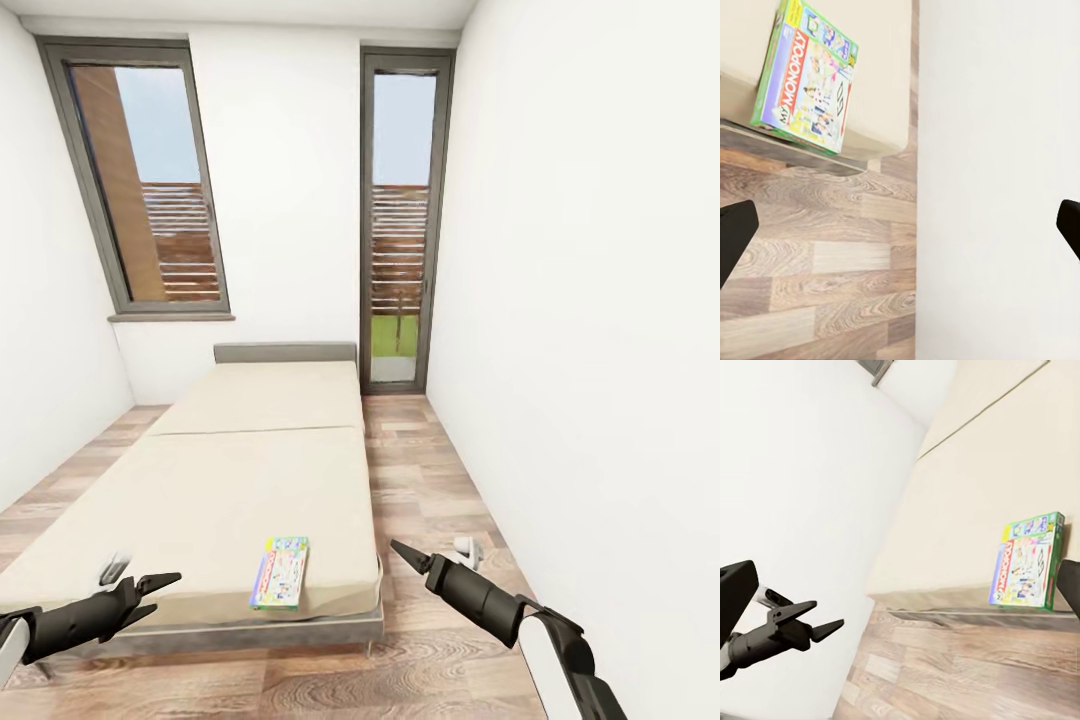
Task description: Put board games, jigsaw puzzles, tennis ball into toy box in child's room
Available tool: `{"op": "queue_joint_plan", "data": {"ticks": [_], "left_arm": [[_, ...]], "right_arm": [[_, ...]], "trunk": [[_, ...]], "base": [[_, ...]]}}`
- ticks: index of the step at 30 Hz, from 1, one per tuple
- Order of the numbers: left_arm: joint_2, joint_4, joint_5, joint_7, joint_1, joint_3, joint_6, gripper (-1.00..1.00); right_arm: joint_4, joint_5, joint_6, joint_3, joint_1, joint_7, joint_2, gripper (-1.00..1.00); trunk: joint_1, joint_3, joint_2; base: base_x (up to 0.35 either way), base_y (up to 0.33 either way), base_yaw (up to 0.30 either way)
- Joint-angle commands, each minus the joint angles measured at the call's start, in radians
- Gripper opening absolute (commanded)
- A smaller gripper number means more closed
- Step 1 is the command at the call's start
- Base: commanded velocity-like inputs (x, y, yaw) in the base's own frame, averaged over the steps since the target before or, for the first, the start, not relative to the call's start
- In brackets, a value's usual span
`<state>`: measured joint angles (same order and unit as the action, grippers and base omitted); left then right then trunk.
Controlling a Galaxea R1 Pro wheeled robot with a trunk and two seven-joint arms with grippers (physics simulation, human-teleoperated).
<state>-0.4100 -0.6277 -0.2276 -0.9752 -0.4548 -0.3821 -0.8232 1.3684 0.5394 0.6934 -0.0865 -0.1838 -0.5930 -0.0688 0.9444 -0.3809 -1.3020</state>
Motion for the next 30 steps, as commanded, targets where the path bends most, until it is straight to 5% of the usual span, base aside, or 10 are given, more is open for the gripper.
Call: {"op": "queue_joint_plan", "data": {"ticks": [1,12,23,30], "left_arm": [[0.000,0.000,-0.001,-0.002,-0.001,-0.001,-0.005,1.00],[0.003,0.001,-0.002,-0.002,-0.001,-0.002,-0.004,1.00],[0.004,0.002,-0.007,-0.005,-0.001,-0.005,-0.007,1.00],[0.005,0.005,-0.063,-0.003,-0.001,-0.033,0.005,1.00]], "right_arm": [[0.000,0.013,0.007,-0.003,-0.001,-0.003,0.000,1.00],[0.004,0.182,0.088,-0.001,0.002,-0.011,0.004,1.00],[0.004,0.214,0.116,-0.002,0.005,-0.083,0.005,1.00],[-0.001,0.216,0.126,-0.003,0.006,-0.179,0.007,1.00]], "trunk": [[0.004,-0.004,-0.008],[0.046,-0.039,-0.085],[0.088,-0.073,-0.162],[0.115,-0.095,-0.211]], "base": [[0.000,0.000,0.000],[0.000,0.000,0.000],[0.000,0.000,0.000],[0.000,0.000,0.000]]}}
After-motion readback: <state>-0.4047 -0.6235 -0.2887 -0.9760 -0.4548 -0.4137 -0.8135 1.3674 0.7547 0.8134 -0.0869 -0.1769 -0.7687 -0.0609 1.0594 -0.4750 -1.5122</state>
